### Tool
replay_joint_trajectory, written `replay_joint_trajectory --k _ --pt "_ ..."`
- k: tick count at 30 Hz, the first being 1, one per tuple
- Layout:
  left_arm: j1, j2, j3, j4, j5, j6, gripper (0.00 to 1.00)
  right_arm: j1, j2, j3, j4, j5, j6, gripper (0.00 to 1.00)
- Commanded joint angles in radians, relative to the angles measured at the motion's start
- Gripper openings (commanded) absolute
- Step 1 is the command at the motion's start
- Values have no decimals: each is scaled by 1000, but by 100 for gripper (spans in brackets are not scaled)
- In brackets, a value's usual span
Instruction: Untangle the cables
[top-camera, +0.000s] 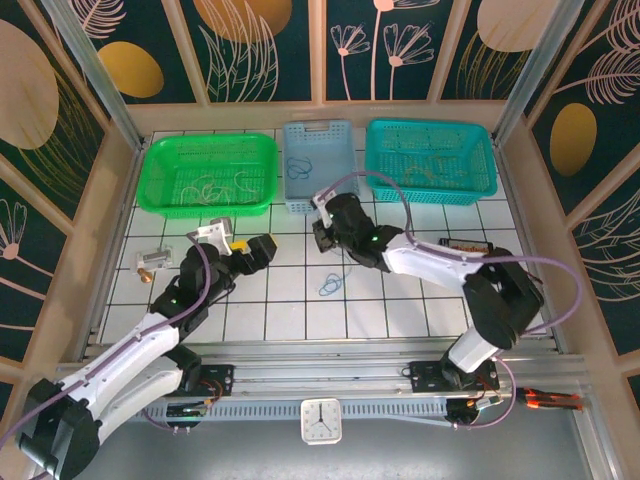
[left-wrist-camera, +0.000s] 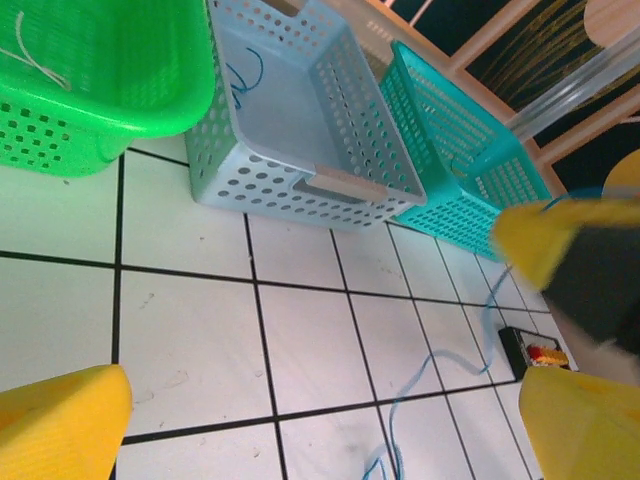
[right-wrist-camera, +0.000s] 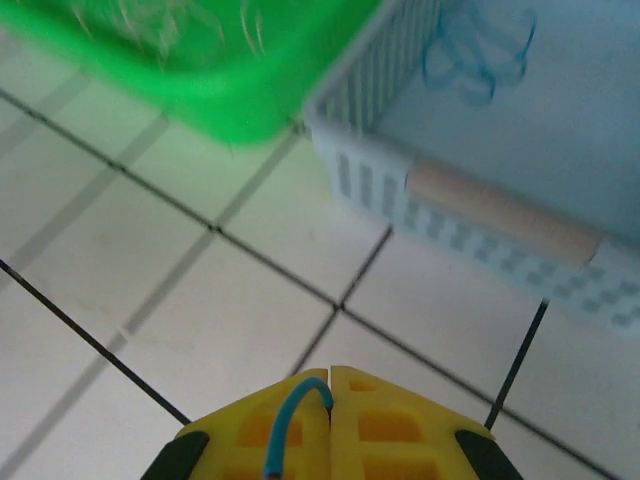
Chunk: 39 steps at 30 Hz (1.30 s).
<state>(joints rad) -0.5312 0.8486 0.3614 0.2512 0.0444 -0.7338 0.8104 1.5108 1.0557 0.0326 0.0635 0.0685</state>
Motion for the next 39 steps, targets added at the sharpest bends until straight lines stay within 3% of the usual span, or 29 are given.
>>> replay_joint_trajectory --k 1,26,39 --pt "-2 24 -10 101 42 38 99 0 -44 38 -36 -42 50 0" --pt "-2 227 -46 303 190 73 98 -1 -147 166 -19 -187 133 0" --pt "-4 371 -16 446 356 6 73 -1 -160 181 1 -191 148 0"
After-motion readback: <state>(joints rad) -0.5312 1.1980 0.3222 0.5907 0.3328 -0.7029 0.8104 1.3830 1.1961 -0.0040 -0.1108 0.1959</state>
